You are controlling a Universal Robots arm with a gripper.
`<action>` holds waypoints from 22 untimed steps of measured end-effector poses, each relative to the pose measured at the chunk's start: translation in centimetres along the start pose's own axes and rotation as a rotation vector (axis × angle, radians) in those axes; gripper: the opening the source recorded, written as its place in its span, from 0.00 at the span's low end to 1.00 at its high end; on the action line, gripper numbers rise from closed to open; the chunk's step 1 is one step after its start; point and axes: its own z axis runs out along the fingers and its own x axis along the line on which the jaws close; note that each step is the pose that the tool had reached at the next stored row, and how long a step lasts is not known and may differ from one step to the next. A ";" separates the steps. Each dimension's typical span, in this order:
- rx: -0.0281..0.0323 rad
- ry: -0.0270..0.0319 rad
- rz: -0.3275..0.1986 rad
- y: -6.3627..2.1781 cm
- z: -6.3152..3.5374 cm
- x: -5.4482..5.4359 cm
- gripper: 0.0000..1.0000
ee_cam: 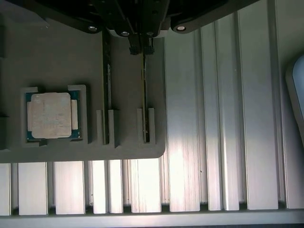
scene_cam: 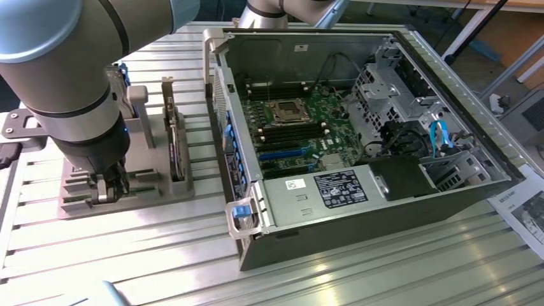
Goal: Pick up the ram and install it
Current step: 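Pick up the ram and move it above insertion slot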
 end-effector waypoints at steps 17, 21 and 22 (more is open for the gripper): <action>-0.0003 -0.0021 -0.005 0.01 -0.94 0.0 0.12; -0.0005 -0.0025 -0.006 0.02 -1.13 0.0 0.12; -0.0006 -0.0025 -0.006 0.02 -1.18 0.0 0.12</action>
